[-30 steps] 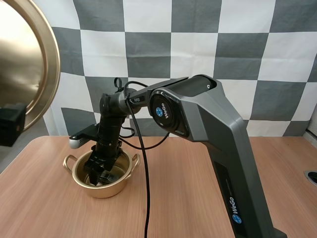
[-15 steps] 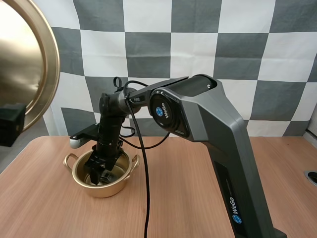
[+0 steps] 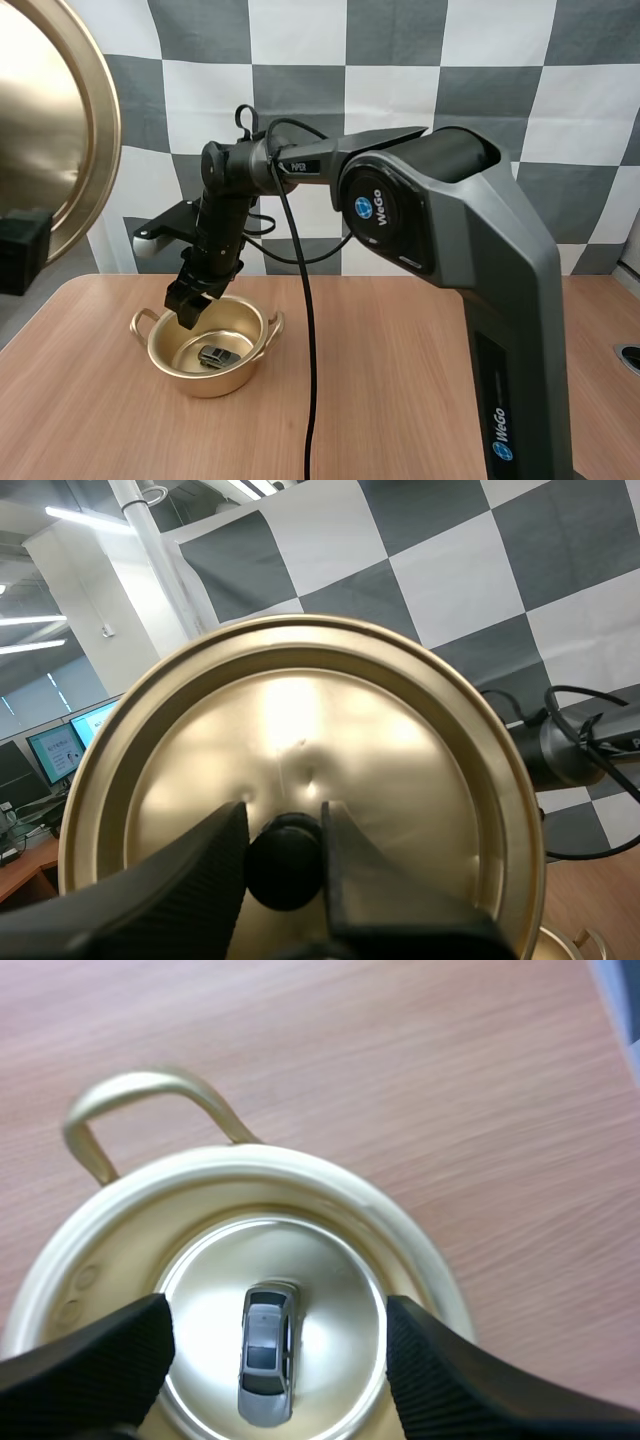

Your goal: Open the pot, put the car inside, and close it

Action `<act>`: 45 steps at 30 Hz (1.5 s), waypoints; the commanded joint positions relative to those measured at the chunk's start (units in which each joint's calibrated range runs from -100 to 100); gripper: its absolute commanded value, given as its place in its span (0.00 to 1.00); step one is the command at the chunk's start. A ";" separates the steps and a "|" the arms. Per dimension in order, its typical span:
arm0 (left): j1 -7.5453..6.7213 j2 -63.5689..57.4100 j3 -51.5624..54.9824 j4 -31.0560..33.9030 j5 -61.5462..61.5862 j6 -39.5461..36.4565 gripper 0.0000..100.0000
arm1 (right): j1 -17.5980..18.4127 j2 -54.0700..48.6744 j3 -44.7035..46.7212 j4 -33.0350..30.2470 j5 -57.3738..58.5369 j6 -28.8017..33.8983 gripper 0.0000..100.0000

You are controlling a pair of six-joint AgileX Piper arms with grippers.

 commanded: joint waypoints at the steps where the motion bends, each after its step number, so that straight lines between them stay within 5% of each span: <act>1: 0.03 -0.03 0.04 -0.01 0.00 -0.01 0.00 | 0.05 -2.82 0.03 -1.88 -0.13 0.01 1.00; 11: 0.03 -0.03 0.04 -0.01 0.00 0.11 0.00 | 0.05 -19.28 0.03 -21.64 -2.23 8.22 1.00; 17: 0.03 0.39 8.52 -0.01 0.00 2.89 0.00 | -1.37 -32.43 0.03 -34.32 -2.23 20.10 1.00; 22: 0.03 3.41 23.40 0.30 0.00 3.48 0.00 | -3.01 -44.62 0.03 -34.76 2.57 24.74 1.00; 27: 0.03 9.89 34.58 0.30 -18.88 3.48 0.00 | -6.80 -57.50 0.03 -32.89 5.66 25.22 1.00; 33: 0.03 22.08 37.24 -2.26 -36.07 3.56 0.00 | -11.18 -70.38 0.03 -33.83 6.04 24.81 1.00; 45: 0.03 50.69 36.65 -2.94 -52.58 4.69 0.00 | -11.32 -85.31 0.03 -33.83 11.88 19.71 1.00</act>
